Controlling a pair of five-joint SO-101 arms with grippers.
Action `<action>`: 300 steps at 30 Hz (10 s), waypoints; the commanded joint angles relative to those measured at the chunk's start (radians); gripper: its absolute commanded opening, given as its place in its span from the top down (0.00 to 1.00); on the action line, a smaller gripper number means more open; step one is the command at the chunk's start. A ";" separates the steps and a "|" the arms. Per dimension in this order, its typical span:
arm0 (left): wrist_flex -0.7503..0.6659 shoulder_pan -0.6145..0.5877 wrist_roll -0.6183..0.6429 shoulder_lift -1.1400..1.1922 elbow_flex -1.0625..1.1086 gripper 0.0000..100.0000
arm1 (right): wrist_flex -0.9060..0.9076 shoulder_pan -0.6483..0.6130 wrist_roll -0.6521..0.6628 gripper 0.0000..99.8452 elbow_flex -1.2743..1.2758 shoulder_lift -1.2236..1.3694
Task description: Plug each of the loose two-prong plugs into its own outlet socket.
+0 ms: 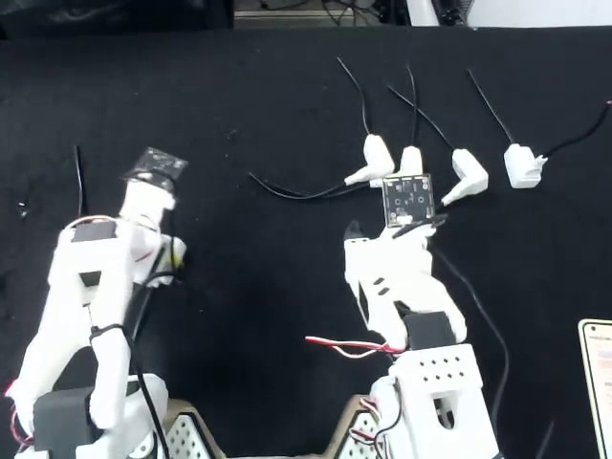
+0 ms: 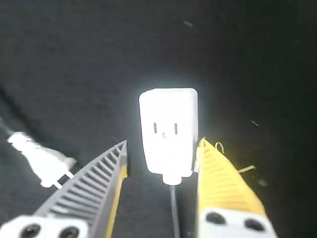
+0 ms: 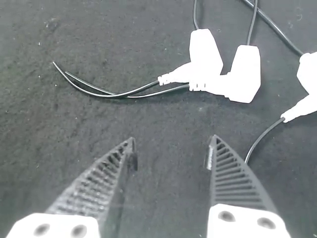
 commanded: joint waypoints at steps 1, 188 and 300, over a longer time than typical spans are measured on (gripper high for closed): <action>-0.074 -0.065 -0.006 -0.020 -0.070 0.78 | -0.028 -0.017 0.011 0.78 -0.010 -0.016; 0.061 0.298 -0.026 -0.068 0.099 0.78 | -0.051 -0.018 0.012 0.78 0.010 -0.016; 0.370 -0.088 -0.061 0.210 -0.348 0.81 | -0.048 -0.020 0.012 0.78 0.012 -0.016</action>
